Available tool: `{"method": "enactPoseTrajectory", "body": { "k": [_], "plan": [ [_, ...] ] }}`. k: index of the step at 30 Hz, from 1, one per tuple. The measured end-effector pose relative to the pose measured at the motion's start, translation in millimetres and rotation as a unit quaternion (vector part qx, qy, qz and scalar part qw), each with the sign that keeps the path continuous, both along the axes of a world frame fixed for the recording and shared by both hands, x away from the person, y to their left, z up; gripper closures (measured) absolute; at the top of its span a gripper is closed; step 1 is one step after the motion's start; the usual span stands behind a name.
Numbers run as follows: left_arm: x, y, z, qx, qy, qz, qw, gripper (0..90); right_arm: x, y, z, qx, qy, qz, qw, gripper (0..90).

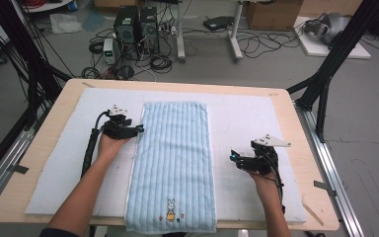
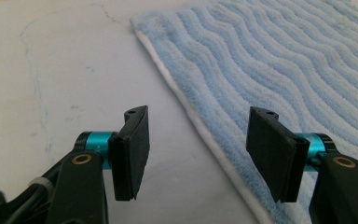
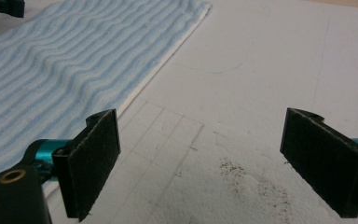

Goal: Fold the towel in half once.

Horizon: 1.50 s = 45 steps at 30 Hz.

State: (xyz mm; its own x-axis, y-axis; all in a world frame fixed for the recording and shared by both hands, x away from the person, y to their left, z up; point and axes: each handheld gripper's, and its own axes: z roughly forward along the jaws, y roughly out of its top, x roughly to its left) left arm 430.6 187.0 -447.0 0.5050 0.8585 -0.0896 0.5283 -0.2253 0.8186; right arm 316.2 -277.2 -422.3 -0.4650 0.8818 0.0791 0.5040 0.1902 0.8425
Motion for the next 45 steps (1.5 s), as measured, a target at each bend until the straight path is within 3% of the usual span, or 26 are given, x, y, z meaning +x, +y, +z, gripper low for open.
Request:
{"method": "enactPoseTrajectory", "body": {
  "k": [5, 8, 13, 15, 18, 21, 29, 33, 38, 39, 43, 45],
  "plan": [
    [4.0, -14.9, -3.6, 0.047, 0.011, -0.013, 0.9988, 44.6, 0.4, 0.0, -0.9, -0.001, 0.001, -0.001, 1.0000, 11.0],
    [3.4, -15.8, -3.3, 0.045, 0.009, -0.019, 0.9988, 49.5, 0.0, 0.2, -0.7, 0.000, 0.001, -0.001, 1.0000, 11.0],
    [4.0, -12.3, -4.4, 0.016, 0.012, -0.045, 0.9988, 78.7, 0.4, 1.8, -1.1, -0.004, 0.002, 0.003, 1.0000, 11.1],
    [5.3, -10.2, -4.8, 0.006, 0.018, -0.045, 0.9988, 84.5, 1.1, 3.6, -0.9, -0.006, 0.000, 0.006, 1.0000, 11.0],
    [6.4, -8.1, -5.3, -0.010, 0.023, -0.043, 0.9988, 85.4, 10.7, 13.7, 0.7, 0.022, 0.004, 0.015, 0.9996, 11.0],
    [6.7, -7.0, -5.6, -0.015, 0.024, -0.042, 0.9987, 85.3, 22.4, 28.9, 1.7, 0.012, 0.008, 0.024, 0.9996, 11.0],
    [7.7, -4.2, -6.0, -0.027, 0.032, -0.041, 0.9983, 85.1, 75.7, 62.0, -3.1, -0.022, 0.060, 0.025, 0.9977, 11.4],
    [7.1, -6.0, -6.1, -0.021, 0.030, -0.042, 0.9985, 85.0, 93.9, 71.2, -10.1, -0.019, 0.082, 0.021, 0.9962, 20.9],
    [6.9, -6.4, -6.0, -0.016, 0.028, -0.042, 0.9986, 85.1, 104.7, 76.5, -17.4, -0.006, 0.081, 0.010, 0.9966, 39.0],
    [6.9, -6.4, -6.0, -0.016, 0.028, -0.042, 0.9986, 85.1, 108.1, 79.0, -18.9, -0.004, 0.095, 0.006, 0.9955, 41.1],
    [7.0, -6.3, -6.2, -0.018, 0.028, -0.042, 0.9985, 85.2, 115.6, 90.7, -18.3, -0.033, 0.096, 0.007, 0.9948, 48.3],
    [6.9, -6.4, -6.0, -0.016, 0.028, -0.043, 0.9986, 85.3, 119.1, 95.9, -18.8, -0.046, 0.107, 0.007, 0.9932, 49.5]
  ]
}}
